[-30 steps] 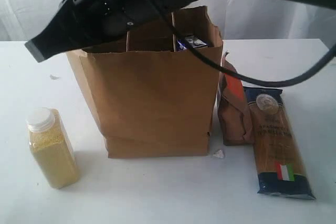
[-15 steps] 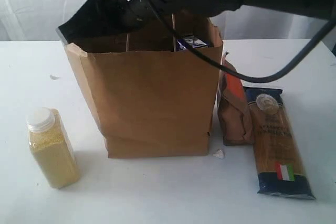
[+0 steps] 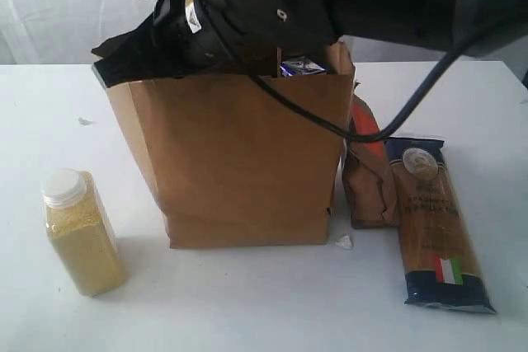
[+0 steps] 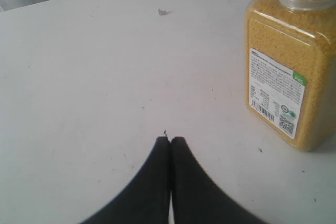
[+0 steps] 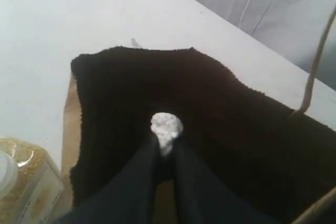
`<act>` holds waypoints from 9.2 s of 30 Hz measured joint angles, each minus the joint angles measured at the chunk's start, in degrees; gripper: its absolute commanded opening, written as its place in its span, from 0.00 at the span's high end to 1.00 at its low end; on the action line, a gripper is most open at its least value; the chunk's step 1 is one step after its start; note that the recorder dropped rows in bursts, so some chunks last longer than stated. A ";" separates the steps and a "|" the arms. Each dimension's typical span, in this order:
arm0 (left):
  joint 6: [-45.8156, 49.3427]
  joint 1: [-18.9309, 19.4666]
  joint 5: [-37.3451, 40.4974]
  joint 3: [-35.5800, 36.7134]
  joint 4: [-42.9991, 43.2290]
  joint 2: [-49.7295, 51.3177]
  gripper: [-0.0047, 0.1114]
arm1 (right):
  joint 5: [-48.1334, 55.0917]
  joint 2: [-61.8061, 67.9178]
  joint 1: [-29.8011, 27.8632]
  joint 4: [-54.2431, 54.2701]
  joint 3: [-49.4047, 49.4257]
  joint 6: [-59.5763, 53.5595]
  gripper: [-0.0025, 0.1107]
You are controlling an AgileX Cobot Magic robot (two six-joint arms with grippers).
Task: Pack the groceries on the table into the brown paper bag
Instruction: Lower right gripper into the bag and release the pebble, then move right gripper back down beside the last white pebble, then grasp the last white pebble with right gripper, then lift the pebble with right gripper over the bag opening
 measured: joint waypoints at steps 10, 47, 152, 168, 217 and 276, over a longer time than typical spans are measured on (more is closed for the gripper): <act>0.00 0.00 0.00 0.00 0.00 0.00 0.96 | -1.80 -0.13 0.00 1.82 -0.12 0.00 0.54; 0.00 0.00 0.00 0.00 0.00 0.00 0.96 | -2.27 -13.19 15.24 5.52 -0.12 -7.03 0.77; 0.00 0.00 0.00 0.00 0.00 0.00 0.96 | -4.27 -21.26 -12.44 21.67 43.08 -9.76 0.98; 0.00 0.00 0.00 0.00 0.00 0.00 0.96 | -3.56 -12.42 -19.50 20.62 43.08 -8.43 0.90; 0.00 0.00 0.00 0.00 0.00 0.00 0.96 | -20.19 4.39 -20.95 20.74 42.89 -28.12 0.97; 0.00 0.00 0.00 0.00 0.00 0.00 0.96 | 3.47 -18.04 12.27 30.27 20.46 -25.94 0.98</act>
